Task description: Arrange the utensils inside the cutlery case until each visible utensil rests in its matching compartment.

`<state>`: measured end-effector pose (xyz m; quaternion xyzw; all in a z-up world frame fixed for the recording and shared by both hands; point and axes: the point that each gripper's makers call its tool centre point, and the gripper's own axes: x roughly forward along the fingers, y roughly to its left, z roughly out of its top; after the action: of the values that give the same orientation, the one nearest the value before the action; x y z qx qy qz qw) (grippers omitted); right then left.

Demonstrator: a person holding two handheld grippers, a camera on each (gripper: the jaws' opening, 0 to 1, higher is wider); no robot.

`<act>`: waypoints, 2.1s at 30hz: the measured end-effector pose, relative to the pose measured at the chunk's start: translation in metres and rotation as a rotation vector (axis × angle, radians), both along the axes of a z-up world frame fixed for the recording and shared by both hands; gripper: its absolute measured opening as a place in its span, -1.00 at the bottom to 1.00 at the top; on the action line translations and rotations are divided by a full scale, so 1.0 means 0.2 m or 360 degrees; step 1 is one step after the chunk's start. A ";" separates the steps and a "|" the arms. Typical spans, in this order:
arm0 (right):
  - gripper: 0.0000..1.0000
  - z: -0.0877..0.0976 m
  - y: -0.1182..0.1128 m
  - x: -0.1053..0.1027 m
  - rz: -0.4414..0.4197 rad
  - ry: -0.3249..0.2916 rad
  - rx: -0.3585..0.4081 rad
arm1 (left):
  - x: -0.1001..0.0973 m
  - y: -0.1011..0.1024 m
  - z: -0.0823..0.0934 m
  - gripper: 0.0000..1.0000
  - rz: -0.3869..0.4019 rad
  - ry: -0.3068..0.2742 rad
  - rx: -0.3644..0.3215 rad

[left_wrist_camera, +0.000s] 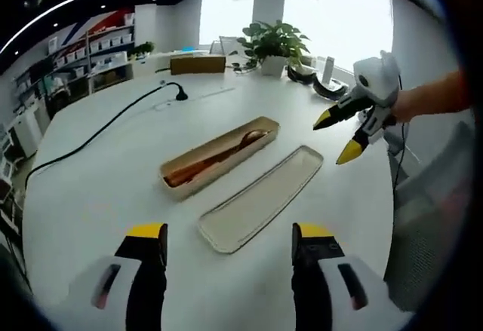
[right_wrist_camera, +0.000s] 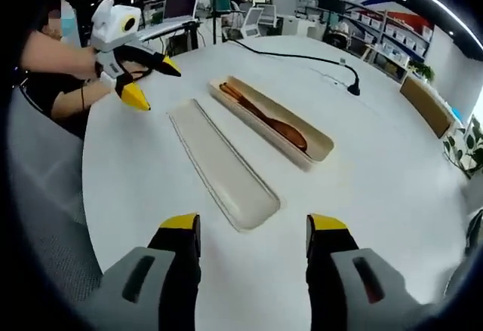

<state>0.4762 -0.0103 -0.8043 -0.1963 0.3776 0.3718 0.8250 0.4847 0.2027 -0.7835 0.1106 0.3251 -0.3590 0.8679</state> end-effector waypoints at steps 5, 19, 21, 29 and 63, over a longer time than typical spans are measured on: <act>0.06 -0.02 0.03 0.01 0.0012 0.0007 0.0004 | 0.02 -0.03 -0.06 0.34 -0.0051 0.0010 0.0018; 0.01 -0.08 0.04 0.03 0.0006 0.0043 0.0004 | 0.08 -0.11 -0.11 0.25 -0.0152 -0.0029 0.0047; 0.03 -0.08 0.04 0.03 0.0010 0.0049 0.0000 | 0.08 -0.11 -0.13 0.25 -0.0143 -0.0013 0.0047; 0.05 -0.11 0.07 0.04 0.0054 0.0047 -0.0019 | 0.09 -0.09 -0.17 0.20 -0.0118 -0.0006 0.0075; -0.14 -0.08 0.14 -0.20 0.0148 0.0382 0.0134 | -0.05 -0.11 -0.22 0.26 -0.0002 -0.0030 0.0077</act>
<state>0.4368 0.0178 -0.8197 -0.1329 0.4480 0.4461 0.7633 0.4752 0.1797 -0.8270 0.1352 0.3253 -0.3506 0.8677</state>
